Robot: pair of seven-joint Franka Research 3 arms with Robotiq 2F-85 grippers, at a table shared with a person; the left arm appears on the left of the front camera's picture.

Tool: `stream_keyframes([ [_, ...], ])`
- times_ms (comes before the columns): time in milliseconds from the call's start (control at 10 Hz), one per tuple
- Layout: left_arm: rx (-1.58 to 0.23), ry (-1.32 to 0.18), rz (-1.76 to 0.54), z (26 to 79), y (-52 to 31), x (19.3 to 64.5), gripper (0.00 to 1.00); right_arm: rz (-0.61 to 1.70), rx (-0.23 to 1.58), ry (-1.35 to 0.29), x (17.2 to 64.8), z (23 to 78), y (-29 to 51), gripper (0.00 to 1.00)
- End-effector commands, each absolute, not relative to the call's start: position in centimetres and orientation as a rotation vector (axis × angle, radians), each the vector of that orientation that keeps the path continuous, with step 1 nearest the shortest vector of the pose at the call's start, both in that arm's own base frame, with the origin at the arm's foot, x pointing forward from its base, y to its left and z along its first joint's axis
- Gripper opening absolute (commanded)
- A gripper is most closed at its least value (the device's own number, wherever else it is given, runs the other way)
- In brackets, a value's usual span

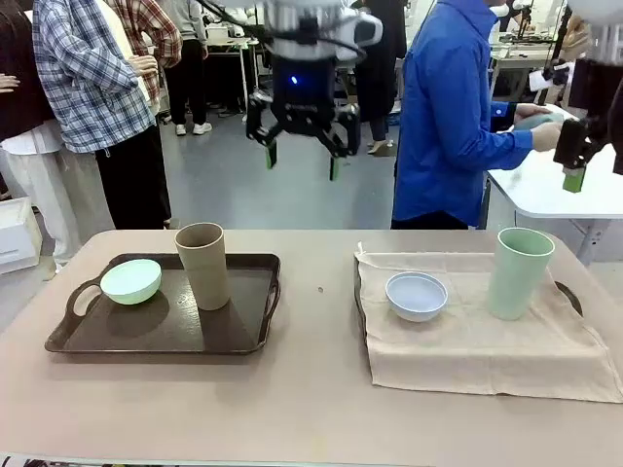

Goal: Set up a tray with a mat and arrange the tableware.
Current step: Place the Picnic Bowl and Reusable plastic cup back onto the Handle tray in front of the human's position.

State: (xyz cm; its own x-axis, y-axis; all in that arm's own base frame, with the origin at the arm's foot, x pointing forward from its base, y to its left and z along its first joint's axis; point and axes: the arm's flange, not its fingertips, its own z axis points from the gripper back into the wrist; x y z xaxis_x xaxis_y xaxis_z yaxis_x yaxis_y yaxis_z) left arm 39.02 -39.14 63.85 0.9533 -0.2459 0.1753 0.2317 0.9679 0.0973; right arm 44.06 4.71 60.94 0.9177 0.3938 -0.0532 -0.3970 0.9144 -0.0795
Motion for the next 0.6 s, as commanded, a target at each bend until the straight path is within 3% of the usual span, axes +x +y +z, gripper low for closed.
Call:
stream_keyframes([
  [0, 0.056, -0.146, -0.284, 65.0, -36.9, 39.0, 1.00, 0.415, 0.002, 0.000, 43.0, 63.0, 4.6, 1.00],
  [400, -0.012, -0.143, -0.277, 64.7, -34.3, 40.0, 1.00, 0.374, 0.122, -0.141, 40.8, 66.0, 2.0, 1.00],
  [500, 0.022, -0.155, -0.251, 66.3, -35.5, 39.6, 1.00, 0.370, 0.030, -0.063, 41.2, 66.1, 3.6, 1.00],
])
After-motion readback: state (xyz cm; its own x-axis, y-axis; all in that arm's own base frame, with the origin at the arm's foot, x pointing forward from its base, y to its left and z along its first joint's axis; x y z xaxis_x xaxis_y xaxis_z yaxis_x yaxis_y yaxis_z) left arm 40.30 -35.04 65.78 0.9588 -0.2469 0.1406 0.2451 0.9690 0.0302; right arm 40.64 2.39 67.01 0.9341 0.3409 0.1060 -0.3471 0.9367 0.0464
